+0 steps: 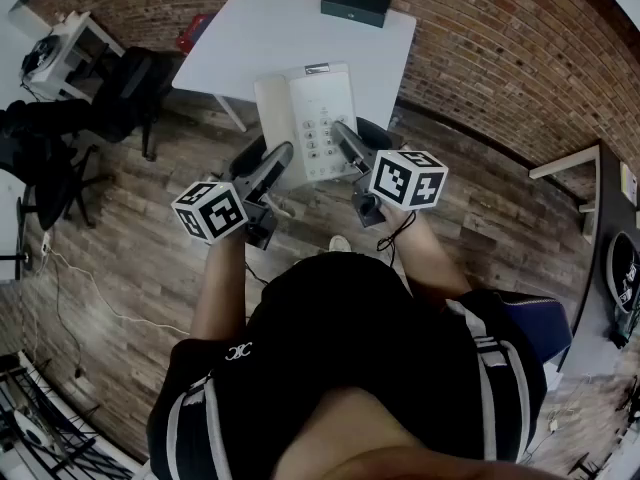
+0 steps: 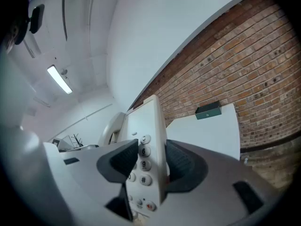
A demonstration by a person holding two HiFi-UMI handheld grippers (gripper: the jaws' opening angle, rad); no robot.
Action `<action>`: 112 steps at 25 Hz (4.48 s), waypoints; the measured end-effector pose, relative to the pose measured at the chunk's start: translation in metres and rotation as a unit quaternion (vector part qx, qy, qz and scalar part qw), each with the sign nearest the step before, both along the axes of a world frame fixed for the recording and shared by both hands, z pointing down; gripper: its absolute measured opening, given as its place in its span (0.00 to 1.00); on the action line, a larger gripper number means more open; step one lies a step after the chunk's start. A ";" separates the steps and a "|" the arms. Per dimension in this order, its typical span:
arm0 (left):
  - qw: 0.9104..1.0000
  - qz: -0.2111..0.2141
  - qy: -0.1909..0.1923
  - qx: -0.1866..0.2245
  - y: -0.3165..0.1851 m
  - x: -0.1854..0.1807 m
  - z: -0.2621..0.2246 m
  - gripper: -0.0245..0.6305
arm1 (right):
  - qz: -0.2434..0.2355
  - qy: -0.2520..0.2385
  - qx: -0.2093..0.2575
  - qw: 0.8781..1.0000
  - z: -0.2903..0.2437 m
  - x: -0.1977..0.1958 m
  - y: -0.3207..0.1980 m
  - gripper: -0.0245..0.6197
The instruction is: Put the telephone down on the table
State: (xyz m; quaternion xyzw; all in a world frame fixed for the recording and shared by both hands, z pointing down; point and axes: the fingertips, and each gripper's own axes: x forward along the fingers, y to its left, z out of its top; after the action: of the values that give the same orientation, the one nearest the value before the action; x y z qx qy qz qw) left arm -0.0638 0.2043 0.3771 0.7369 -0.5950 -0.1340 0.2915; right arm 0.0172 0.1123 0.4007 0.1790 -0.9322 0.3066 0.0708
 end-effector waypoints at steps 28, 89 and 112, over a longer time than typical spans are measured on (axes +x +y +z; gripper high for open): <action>0.999 -0.017 -0.029 0.006 -0.052 0.014 -0.004 0.45 | -0.011 -0.024 0.012 1.000 -0.003 0.009 -0.054 0.30; 0.989 0.131 0.038 -0.059 -0.374 -0.196 0.068 0.45 | 0.134 0.053 -0.049 0.988 0.066 -0.175 -0.348 0.30; 0.943 0.279 0.046 -0.176 -0.475 -0.107 0.186 0.45 | 0.283 0.074 -0.155 0.944 0.190 -0.069 -0.408 0.30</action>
State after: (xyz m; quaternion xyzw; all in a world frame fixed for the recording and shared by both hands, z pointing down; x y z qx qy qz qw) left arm -0.1713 -0.2705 0.5631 0.8031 -0.3661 0.0260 0.4693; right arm -0.0522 -0.2962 0.5904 0.4439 -0.7763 0.4410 0.0766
